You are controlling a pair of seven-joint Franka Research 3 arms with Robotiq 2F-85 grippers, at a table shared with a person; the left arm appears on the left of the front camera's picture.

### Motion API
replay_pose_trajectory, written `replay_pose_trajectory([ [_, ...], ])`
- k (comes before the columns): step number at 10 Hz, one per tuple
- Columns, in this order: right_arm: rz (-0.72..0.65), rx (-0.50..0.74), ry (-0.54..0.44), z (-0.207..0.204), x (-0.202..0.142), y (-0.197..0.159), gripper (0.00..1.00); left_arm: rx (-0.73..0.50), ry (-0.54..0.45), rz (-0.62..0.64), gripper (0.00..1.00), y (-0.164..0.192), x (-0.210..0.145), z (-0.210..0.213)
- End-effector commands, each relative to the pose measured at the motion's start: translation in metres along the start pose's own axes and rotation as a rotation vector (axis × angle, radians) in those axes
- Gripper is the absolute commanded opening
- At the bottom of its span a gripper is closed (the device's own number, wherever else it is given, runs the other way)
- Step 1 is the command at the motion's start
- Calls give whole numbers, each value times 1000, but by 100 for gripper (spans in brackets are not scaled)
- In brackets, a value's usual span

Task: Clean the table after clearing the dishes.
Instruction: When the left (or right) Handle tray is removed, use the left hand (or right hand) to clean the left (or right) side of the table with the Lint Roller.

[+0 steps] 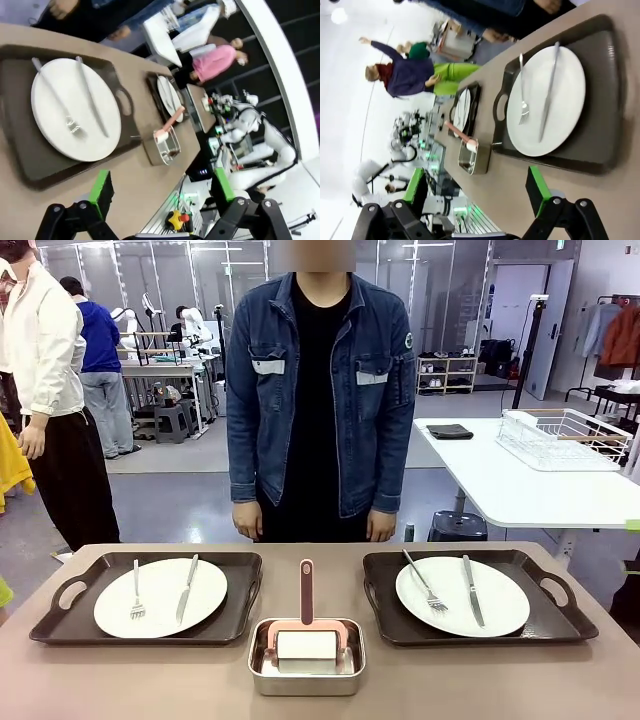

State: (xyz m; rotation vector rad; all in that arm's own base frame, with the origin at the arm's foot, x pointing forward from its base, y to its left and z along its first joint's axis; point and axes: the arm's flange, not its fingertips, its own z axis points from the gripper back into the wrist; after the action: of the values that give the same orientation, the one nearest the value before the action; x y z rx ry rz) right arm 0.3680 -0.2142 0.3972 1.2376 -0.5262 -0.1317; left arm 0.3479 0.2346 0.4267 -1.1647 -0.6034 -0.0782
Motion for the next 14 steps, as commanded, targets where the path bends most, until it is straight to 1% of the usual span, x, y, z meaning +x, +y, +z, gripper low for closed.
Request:
replay_pose_trajectory([
  [1, -34, -29, -95, 19, -12, 21, 100, 90, -36, 52, 100, -17, -3, 28],
  [2, -49, -56, -152, 40, -17, 25, 100, 133, -57, 70, 100, -20, -6, 42],
  [4, -65, -95, -222, 67, -27, 34, 100, 188, -67, 74, 100, -31, -5, 57],
  [5, -64, -112, -214, 68, -28, 39, 100, 192, -91, 78, 100, -34, 1, 60],
  [6, -35, -66, -189, 68, -16, 25, 100, 153, -79, 58, 100, -21, -8, 59],
  [14, -35, -66, -189, 68, -16, 25, 100, 153, -79, 58, 100, -21, -8, 59],
])
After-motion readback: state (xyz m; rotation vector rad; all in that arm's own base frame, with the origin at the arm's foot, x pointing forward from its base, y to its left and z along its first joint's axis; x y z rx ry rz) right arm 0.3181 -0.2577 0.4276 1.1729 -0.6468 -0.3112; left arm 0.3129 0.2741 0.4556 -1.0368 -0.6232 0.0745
